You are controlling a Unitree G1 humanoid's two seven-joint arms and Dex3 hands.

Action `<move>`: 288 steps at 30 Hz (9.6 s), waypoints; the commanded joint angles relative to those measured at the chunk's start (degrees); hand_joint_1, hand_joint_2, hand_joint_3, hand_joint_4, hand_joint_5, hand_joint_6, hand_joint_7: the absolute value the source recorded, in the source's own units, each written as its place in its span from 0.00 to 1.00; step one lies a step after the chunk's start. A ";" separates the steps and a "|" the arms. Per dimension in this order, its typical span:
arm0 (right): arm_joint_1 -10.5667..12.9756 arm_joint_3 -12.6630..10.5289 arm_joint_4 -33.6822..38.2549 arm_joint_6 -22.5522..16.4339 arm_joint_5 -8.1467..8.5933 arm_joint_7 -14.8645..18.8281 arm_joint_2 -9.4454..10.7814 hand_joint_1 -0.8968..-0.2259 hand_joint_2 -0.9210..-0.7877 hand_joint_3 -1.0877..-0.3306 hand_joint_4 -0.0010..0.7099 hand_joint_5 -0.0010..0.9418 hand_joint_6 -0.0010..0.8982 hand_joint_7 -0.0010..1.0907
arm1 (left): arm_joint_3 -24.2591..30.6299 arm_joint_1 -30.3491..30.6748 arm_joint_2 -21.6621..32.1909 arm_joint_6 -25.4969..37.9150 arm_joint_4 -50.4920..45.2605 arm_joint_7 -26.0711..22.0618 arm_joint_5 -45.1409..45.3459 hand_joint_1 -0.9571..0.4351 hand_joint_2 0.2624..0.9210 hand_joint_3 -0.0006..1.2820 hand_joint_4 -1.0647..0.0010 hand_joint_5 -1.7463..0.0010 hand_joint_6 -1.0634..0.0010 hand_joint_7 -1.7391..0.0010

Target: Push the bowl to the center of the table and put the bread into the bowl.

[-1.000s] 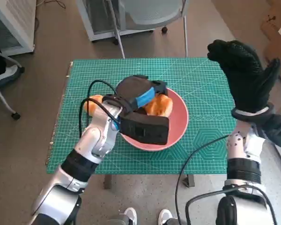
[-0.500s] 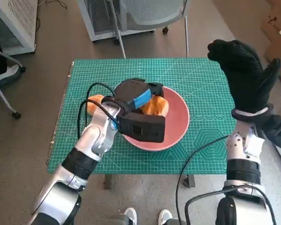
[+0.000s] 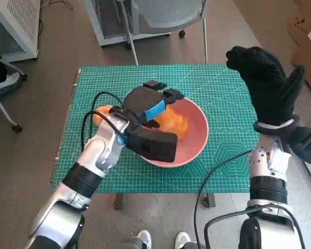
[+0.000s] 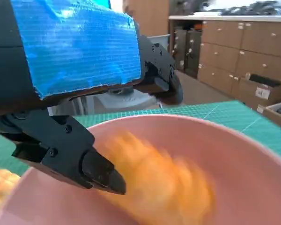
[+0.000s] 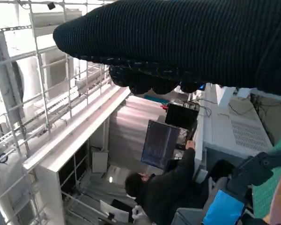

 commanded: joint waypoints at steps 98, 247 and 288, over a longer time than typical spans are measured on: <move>-1.47 -0.60 2.50 1.05 0.40 3.22 -1.58 0.36 0.00 0.43 0.44 0.00 0.47 0.00 | 3.57 -6.08 8.07 -8.33 36.28 4.48 -6.27 0.36 0.79 0.00 0.90 1.00 0.75 1.00; 4.48 1.54 -6.90 1.82 -1.16 -2.44 -1.18 0.38 0.00 0.40 0.41 0.00 0.44 0.00 | 2.86 2.25 -0.19 -13.57 3.72 5.98 -6.56 0.23 1.00 0.12 0.98 1.00 0.83 1.00; 2.62 1.82 -6.79 3.58 0.42 -1.38 -1.60 0.35 0.00 0.43 0.42 0.00 0.46 0.01 | 31.02 11.66 -15.54 -10.40 -14.70 -5.14 -59.50 0.23 1.00 0.31 1.00 1.00 0.91 0.99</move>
